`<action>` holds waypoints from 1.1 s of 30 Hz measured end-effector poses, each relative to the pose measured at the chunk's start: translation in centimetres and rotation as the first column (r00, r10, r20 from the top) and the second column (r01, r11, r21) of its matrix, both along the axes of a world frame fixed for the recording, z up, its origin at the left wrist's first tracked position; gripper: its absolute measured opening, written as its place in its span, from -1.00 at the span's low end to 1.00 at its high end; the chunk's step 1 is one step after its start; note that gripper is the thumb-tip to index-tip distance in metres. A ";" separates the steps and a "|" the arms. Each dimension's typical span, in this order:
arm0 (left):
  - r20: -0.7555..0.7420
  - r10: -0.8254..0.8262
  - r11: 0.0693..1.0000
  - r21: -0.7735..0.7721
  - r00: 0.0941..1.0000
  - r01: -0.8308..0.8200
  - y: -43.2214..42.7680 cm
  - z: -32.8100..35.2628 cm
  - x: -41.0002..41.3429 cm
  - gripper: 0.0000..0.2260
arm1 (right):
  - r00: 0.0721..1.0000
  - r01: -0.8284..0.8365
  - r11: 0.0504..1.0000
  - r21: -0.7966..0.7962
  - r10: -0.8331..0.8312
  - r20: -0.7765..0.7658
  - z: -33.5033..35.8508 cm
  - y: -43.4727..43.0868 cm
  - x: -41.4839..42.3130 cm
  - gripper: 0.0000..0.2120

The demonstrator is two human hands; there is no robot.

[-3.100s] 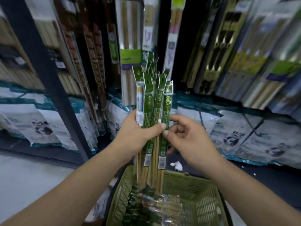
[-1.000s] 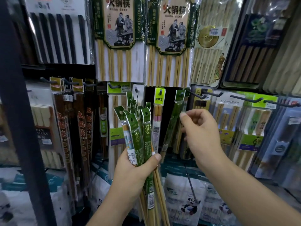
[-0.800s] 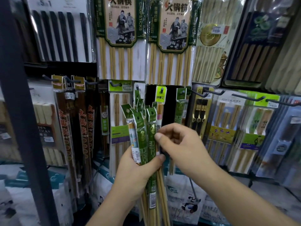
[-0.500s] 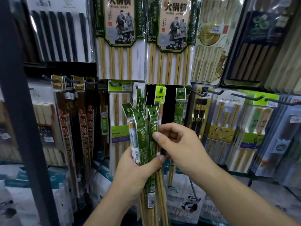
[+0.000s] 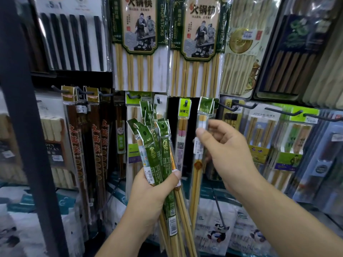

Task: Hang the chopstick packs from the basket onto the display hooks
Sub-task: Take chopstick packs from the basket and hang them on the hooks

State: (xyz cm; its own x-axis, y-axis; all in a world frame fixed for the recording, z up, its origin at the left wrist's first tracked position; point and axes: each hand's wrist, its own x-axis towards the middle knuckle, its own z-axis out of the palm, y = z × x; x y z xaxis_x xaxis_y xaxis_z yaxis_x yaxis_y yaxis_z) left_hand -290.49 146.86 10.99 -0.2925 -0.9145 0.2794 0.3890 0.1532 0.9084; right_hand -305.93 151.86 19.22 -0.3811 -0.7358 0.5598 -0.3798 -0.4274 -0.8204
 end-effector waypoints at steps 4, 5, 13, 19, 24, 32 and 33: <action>0.022 0.004 1.000 0.010 1.000 -0.004 0.0 0.0 0.3 -0.76 | 0.996 0.071 0.997 -0.010 -0.071 0.051 1.0 -0.3 -0.5 -0.85; 0.029 0.004 1.000 0.013 1.000 -0.004 0.0 -0.1 0.3 -0.77 | 0.995 0.081 0.997 0.003 -0.081 0.061 1.0 -0.4 -0.6 -0.80; 0.073 0.014 1.000 0.005 0.997 -0.014 -0.1 -0.5 0.0 -0.72 | 0.983 0.069 0.995 0.070 -0.080 0.164 1.4 -0.7 -0.9 -0.64; 0.075 0.018 1.000 -0.006 0.997 -0.017 -0.2 -0.7 -0.2 -0.62 | 0.981 0.087 0.991 0.099 -0.103 0.163 1.4 -0.7 -0.9 -0.55; 0.083 0.014 1.000 -0.014 0.996 -0.013 -0.3 -0.9 -0.2 -0.62 | 0.980 0.110 0.991 0.077 -0.121 0.156 1.8 -0.9 -0.9 -0.48; 0.111 0.020 1.000 -0.015 0.994 -0.018 -0.3 -0.9 -0.2 -0.62 | 0.968 0.190 0.978 0.080 -0.201 0.150 2.2 -1.5 -0.9 -0.39; 0.112 0.018 1.000 -0.015 0.994 -0.016 -0.3 -0.9 -0.2 -0.63 | 0.966 0.194 0.977 0.085 -0.206 0.155 2.2 -1.6 -1.0 -0.40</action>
